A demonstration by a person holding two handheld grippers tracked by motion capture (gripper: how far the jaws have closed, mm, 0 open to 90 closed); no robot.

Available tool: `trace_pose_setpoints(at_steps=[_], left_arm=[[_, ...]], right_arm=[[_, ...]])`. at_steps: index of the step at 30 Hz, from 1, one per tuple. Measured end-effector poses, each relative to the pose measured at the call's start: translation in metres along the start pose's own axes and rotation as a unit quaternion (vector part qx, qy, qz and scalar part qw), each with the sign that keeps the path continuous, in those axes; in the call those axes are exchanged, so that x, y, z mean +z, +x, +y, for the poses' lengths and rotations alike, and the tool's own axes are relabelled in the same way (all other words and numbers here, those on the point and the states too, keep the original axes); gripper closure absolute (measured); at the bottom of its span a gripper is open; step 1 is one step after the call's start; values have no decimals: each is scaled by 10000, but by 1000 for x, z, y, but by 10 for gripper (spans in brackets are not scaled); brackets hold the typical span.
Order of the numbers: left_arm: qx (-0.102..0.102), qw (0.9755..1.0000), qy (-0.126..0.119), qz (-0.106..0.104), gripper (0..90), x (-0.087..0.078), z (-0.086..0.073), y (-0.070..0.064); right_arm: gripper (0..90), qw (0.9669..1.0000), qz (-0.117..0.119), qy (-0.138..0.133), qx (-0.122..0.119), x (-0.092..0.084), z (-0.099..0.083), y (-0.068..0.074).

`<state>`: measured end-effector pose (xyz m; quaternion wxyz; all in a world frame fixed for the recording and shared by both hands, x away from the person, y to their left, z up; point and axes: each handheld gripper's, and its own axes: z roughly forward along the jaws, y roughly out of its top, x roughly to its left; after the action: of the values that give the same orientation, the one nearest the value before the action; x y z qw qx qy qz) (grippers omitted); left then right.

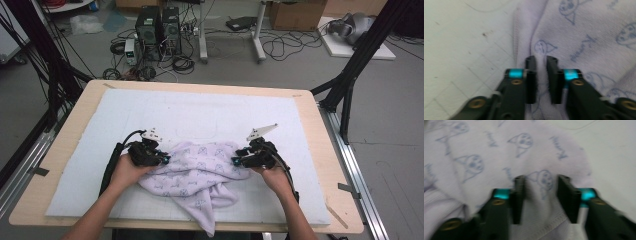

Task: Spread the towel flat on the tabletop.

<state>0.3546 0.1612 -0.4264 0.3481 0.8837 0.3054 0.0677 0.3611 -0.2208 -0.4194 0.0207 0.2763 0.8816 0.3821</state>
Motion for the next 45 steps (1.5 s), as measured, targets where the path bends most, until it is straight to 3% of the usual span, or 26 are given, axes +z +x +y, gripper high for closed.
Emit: trace_pose_setpoints(at_steps=[2,4,5,9,10,12,14,15,16,17,18,19,20,22,24,27,32,37,41,43,45], left_arm=[[-5,9999,-129,64,860,-5,0,-1],[-19,9992,-362,177,863,-16,0,1],[-54,9984,-505,234,864,-22,0,2],[-130,9935,-1038,438,867,-49,6,3],[-93,9926,-1113,485,867,-56,9,3],[-14,9893,-1289,680,868,-66,18,3],[65,9832,-1516,1012,869,-77,36,8],[70,9777,-1696,1238,869,-84,48,11],[114,9704,-1879,1513,869,-91,61,15],[202,9626,-2012,1802,866,-96,75,19],[248,9565,-2056,2054,851,-97,86,24],[96,9560,-2045,2101,756,-96,94,31],[-135,9608,-1919,1994,574,-93,98,38],[-256,9682,-1671,1843,517,-86,95,47],[-382,9734,-1565,1629,481,-78,82,51],[-525,9785,-1428,1389,464,-61,57,51],[-429,9871,-1101,1076,441,-42,21,40],[-393,9907,-1033,792,433,-34,-3,23],[-290,9919,-1060,639,429,-35,-13,9],[-238,9914,-1157,567,428,-36,-18,1],[-198,9917,-1161,522,427,-35,-21,-4]], right_arm=[[800,9997,35,79,-213,1,2,4],[821,9994,2,46,-346,-4,6,7],[833,9992,-57,-157,-354,-15,9,8],[838,9980,-97,-478,-399,-32,19,10],[839,9977,-50,-512,-440,-37,24,11],[843,9966,-194,-478,-635,-44,37,14],[850,9941,-536,-542,-772,-54,57,12],[851,9923,-697,-679,-771,-60,70,7],[850,9897,-870,-847,-760,-67,85,3],[846,9847,-1176,-984,-829,-72,101,-2],[829,9805,-1409,-1083,-836,-75,117,-7],[752,9786,-1530,-1162,-737,-75,129,-13],[607,9780,-1586,-1233,-567,-73,137,-19],[599,9831,-1415,-1128,-279,-62,138,-30],[569,9850,-1395,-991,-208,-49,125,-35],[524,9894,-1198,-813,-78,-32,97,-37],[494,9936,-974,-567,-103,-18,58,-26],[482,9954,-689,-623,-216,-18,34,-6],[480,9956,-547,-613,-450,-14,23,13],[453,9976,-358,-427,-410,-12,21,21],[463,9969,-327,-431,-571,-10,20,30]])
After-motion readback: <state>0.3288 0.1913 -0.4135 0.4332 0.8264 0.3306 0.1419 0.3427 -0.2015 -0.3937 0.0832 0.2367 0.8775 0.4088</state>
